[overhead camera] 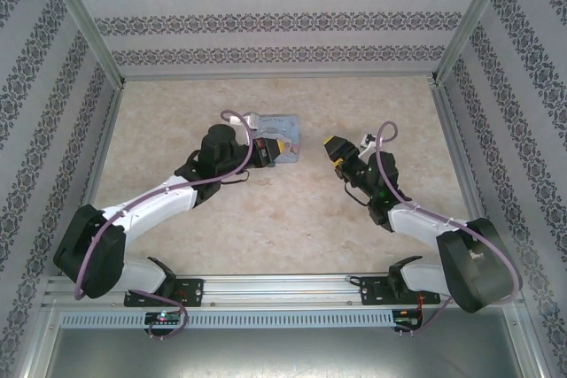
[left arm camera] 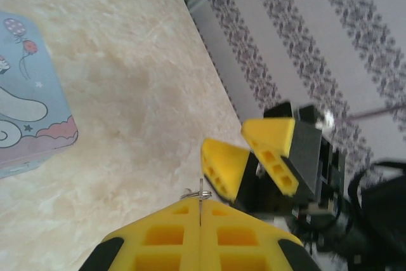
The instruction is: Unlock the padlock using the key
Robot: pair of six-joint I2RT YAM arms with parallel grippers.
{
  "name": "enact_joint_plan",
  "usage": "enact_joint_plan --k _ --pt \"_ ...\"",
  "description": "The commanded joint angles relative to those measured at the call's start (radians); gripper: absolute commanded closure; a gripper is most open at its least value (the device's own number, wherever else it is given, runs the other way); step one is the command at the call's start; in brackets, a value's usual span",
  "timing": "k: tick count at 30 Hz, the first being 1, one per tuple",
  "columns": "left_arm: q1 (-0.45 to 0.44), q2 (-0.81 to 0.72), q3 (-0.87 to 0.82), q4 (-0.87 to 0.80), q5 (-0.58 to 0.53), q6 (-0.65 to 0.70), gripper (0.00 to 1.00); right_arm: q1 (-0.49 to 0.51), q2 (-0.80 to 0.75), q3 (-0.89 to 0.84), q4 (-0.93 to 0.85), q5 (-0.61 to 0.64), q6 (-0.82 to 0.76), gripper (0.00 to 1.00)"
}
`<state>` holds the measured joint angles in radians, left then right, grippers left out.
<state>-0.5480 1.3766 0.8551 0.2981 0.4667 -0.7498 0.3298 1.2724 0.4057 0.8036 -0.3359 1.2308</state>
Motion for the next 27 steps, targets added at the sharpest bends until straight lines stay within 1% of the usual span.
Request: enact_joint_plan --k 1,4,7,10,15,20,27 --pt "0.045 0.022 0.07 -0.173 0.184 0.168 1.0 -0.044 0.036 0.077 0.015 -0.31 -0.214 0.4" --pt "0.077 0.062 0.118 -0.209 0.279 0.206 1.0 -0.066 0.075 0.104 0.045 -0.409 -0.271 0.44" --pt "0.105 0.111 0.152 -0.204 0.36 0.208 1.0 -0.073 0.112 0.118 0.11 -0.477 -0.276 0.48" --pt "0.116 0.154 0.174 -0.192 0.41 0.202 1.0 -0.066 0.15 0.139 0.156 -0.52 -0.267 0.51" --pt "0.117 0.208 0.2 -0.126 0.495 0.178 1.0 -0.043 0.211 0.161 0.229 -0.549 -0.234 0.53" --pt "0.119 0.232 0.215 -0.096 0.53 0.161 1.0 -0.009 0.257 0.173 0.28 -0.553 -0.212 0.55" --pt "0.12 0.238 0.217 -0.096 0.533 0.161 1.0 0.009 0.32 0.173 0.383 -0.545 -0.154 0.6"
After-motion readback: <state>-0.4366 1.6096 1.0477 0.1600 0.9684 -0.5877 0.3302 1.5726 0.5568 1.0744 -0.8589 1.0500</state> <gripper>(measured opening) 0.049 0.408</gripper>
